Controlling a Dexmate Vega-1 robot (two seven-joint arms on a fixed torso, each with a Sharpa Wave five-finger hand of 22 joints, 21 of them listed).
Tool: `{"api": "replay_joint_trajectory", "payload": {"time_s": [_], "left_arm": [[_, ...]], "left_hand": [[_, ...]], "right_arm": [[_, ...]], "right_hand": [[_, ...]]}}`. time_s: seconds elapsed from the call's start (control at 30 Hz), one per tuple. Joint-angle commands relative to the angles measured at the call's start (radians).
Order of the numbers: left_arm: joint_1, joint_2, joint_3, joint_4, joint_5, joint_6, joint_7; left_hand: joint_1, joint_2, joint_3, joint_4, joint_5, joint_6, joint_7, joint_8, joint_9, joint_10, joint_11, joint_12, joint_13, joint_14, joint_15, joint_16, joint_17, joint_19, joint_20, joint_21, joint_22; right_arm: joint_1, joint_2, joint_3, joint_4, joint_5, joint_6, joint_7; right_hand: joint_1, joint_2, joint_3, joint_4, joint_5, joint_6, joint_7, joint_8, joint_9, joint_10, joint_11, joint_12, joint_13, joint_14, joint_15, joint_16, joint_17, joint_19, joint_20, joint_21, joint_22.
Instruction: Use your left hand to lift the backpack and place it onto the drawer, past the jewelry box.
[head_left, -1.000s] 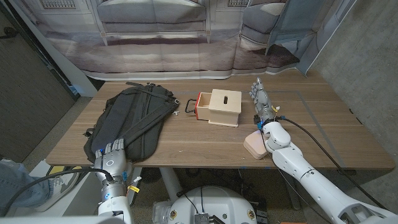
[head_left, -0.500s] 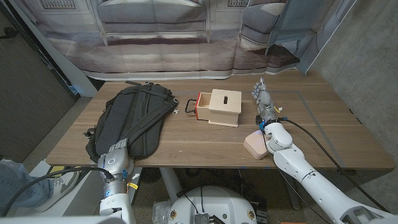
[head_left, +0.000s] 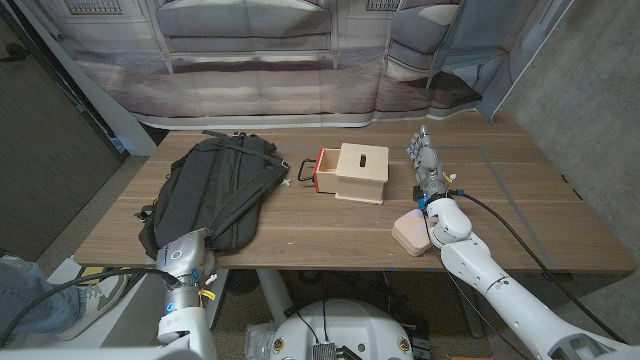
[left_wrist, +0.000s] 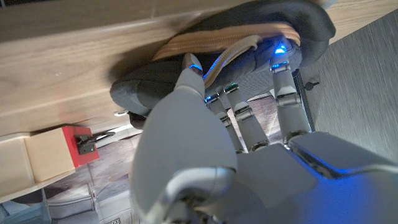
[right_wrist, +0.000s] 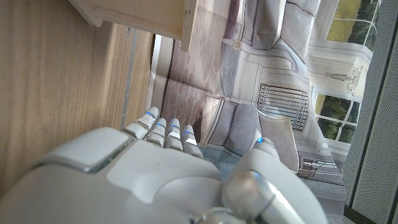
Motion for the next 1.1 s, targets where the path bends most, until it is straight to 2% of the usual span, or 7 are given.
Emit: {"api": "replay_joint_trajectory", "payload": {"time_s": [0.03, 0.37, 0.53, 0.73, 0.87, 0.93, 1.1], "left_arm": [[0.013, 0.012, -0.075, 0.023, -0.139, -0.153, 0.057], [0.031, -0.002, -0.134, 0.018, -0.242, -0.284, 0.068], [0.024, 0.024, -0.120, -0.017, -0.221, -0.232, 0.043], [0.019, 0.005, -0.108, -0.067, -0.212, -0.140, 0.035], [0.003, 0.008, -0.069, -0.118, -0.173, -0.011, 0.021], [-0.031, 0.024, 0.003, -0.139, -0.104, 0.120, 0.022], [-0.039, 0.036, 0.038, -0.143, -0.062, 0.186, 0.056]], "left_hand": [[0.010, 0.011, 0.069, 0.036, 0.006, 0.165, 0.051, 0.051, 0.006, 0.131, -0.017, 0.028, 0.040, 0.239, -0.156, -0.001, 0.001, 0.330, -0.266, 0.035, 0.004], [0.008, -0.011, 0.080, 0.030, 0.008, 0.218, 0.061, 0.073, 0.004, 0.188, -0.002, 0.037, 0.072, 0.315, -0.159, -0.005, 0.010, 0.374, -0.275, 0.055, 0.002], [0.007, -0.018, 0.084, 0.028, 0.011, 0.228, 0.053, 0.081, 0.008, 0.195, 0.002, 0.038, 0.088, 0.322, -0.153, -0.006, 0.019, 0.382, -0.276, 0.057, 0.001], [0.008, -0.023, 0.088, 0.026, 0.014, 0.234, 0.055, 0.088, 0.012, 0.208, 0.001, 0.042, 0.099, 0.331, -0.150, -0.005, 0.025, 0.386, -0.274, 0.058, 0.000], [0.000, -0.037, 0.091, 0.024, 0.025, 0.250, 0.059, 0.097, 0.015, 0.232, -0.010, 0.049, 0.118, 0.361, -0.147, 0.003, 0.033, 0.397, -0.266, 0.061, 0.000], [-0.002, -0.040, 0.092, 0.024, 0.029, 0.252, 0.059, 0.100, 0.017, 0.235, -0.014, 0.050, 0.124, 0.361, -0.147, 0.002, 0.035, 0.399, -0.265, 0.062, 0.000], [-0.005, -0.044, 0.096, 0.023, 0.036, 0.255, 0.059, 0.102, 0.017, 0.234, -0.019, 0.049, 0.138, 0.363, -0.146, 0.001, 0.040, 0.403, -0.263, 0.062, 0.000]], "right_arm": [[-0.013, 0.006, 0.004, -0.007, -0.004, 0.008, -0.017], [-0.032, 0.001, 0.013, -0.031, -0.012, 0.020, -0.034], [-0.034, -0.001, 0.015, -0.031, -0.010, 0.029, -0.024], [-0.037, -0.005, 0.016, -0.037, -0.006, 0.034, -0.011], [-0.040, -0.007, 0.016, -0.041, -0.004, 0.036, -0.005], [-0.042, -0.008, 0.014, -0.041, 0.001, 0.035, 0.003], [-0.043, -0.010, 0.010, -0.040, 0.005, 0.031, 0.013]], "right_hand": [[0.008, 0.004, -0.002, 0.001, -0.001, 0.005, -0.001, 0.000, 0.003, 0.007, 0.005, -0.001, 0.004, 0.009, 0.003, 0.004, 0.006, 0.011, -0.003, 0.007, 0.001], [0.008, 0.004, -0.003, 0.001, -0.001, 0.006, 0.000, 0.000, 0.003, 0.007, 0.005, -0.001, 0.004, 0.014, 0.002, 0.005, 0.006, 0.013, -0.002, 0.007, 0.002], [0.008, 0.004, -0.003, 0.001, -0.001, 0.008, -0.001, 0.001, 0.003, 0.008, 0.005, -0.001, 0.004, 0.015, 0.002, 0.005, 0.006, 0.015, -0.002, 0.008, 0.002], [0.008, 0.005, -0.004, 0.001, -0.002, 0.009, 0.000, 0.001, 0.003, 0.014, 0.010, 0.001, 0.004, 0.016, 0.001, 0.005, 0.006, 0.016, -0.003, 0.008, 0.002], [0.009, 0.005, -0.004, 0.000, -0.002, 0.010, 0.001, 0.001, 0.003, 0.015, 0.009, 0.002, 0.004, 0.018, 0.001, 0.005, 0.006, 0.018, -0.004, 0.008, 0.002], [0.009, 0.005, -0.004, 0.000, -0.002, 0.011, 0.002, 0.001, 0.003, 0.016, 0.009, 0.002, 0.004, 0.019, 0.001, 0.005, 0.006, 0.018, -0.004, 0.008, 0.002], [0.009, 0.006, -0.005, 0.000, -0.002, 0.011, 0.001, 0.001, 0.003, 0.016, 0.008, 0.002, 0.005, 0.021, 0.000, 0.006, 0.006, 0.020, -0.004, 0.008, 0.002]]}}
